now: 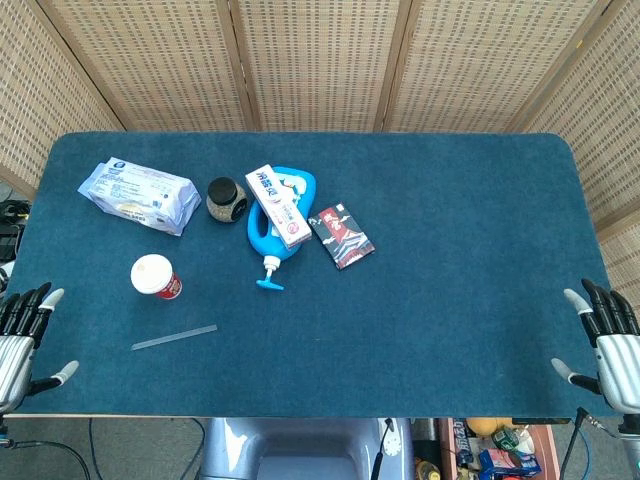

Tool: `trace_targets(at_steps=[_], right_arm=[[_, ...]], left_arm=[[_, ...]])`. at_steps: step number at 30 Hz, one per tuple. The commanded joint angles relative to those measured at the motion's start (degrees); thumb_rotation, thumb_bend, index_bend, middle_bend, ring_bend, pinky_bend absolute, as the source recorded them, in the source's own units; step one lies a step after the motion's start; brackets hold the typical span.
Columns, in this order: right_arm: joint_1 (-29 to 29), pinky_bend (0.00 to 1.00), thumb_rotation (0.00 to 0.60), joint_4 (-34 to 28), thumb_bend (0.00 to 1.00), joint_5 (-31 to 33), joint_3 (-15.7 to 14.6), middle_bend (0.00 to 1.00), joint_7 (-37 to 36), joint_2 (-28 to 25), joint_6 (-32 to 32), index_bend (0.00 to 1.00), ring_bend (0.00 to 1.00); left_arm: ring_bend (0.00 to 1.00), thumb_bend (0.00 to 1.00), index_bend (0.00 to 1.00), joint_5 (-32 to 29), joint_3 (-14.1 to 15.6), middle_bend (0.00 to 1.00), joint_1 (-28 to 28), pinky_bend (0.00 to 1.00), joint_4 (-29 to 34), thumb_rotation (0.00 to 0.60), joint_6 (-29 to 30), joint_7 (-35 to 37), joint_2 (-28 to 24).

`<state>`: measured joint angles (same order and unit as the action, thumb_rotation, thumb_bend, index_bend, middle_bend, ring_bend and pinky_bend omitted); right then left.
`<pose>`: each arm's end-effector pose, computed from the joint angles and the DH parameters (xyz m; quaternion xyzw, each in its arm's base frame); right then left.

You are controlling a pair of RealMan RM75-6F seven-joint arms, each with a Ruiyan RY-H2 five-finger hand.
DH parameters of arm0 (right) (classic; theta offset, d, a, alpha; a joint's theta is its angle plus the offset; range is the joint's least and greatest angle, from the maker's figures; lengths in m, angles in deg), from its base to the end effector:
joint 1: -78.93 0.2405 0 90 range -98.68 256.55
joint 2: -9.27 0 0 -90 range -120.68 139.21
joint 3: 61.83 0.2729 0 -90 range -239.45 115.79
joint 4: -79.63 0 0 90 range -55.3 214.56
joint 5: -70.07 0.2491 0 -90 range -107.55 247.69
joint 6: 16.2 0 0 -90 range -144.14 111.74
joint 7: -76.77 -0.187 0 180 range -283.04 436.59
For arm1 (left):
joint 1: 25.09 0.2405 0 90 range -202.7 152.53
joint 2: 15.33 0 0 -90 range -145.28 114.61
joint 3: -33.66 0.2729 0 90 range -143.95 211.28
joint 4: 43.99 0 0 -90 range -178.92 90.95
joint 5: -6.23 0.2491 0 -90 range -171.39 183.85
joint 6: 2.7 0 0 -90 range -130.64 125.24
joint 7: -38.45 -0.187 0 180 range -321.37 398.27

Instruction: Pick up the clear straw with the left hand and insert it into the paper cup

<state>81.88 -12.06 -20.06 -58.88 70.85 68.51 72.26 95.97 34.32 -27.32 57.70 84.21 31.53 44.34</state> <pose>-0.3418 -0.2176 0.1663 0.5969 -0.3659 0.4129 0.5825 -0.3129 0.1961 0.1312 -0.6181 -0.3843 -0.3688 0.5781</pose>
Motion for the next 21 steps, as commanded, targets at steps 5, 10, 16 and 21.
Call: trace_targets(at_steps=[5,10,16,21], right_arm=[[-0.10,0.00,0.600,-0.03,0.00,0.17,-0.03,0.00,0.21,0.01,-0.02,0.00,0.00],[-0.12,0.00,0.600,-0.69,0.00,-0.15,-0.03,0.00,0.19,-0.20,0.22,0.00,0.00],[0.10,0.00,0.600,-0.45,0.00,0.38,0.05,0.00,-0.80,-0.45,-0.50,0.00,0.00],[0.21,0.00,0.600,-0.24,0.00,0.41,0.00,0.00,-1.45,-0.56,-0.78,0.00,0.00]], left_arm=[[0.00,0.19,0.00,0.55,0.28,0.00,-0.30,0.00,-0.18,0.600,-0.58,0.19,-0.02],[0.00,0.19,0.00,2.00,0.71,0.00,-2.46,0.00,-0.66,0.600,-4.07,-0.37,1.08],[0.00,0.19,0.00,1.83,-0.24,0.00,-7.71,0.00,0.35,0.600,-11.93,-4.88,4.44],[0.00,0.19,0.00,-0.70,-2.03,0.00,-13.65,0.00,1.33,0.600,-20.66,-5.76,8.03]])
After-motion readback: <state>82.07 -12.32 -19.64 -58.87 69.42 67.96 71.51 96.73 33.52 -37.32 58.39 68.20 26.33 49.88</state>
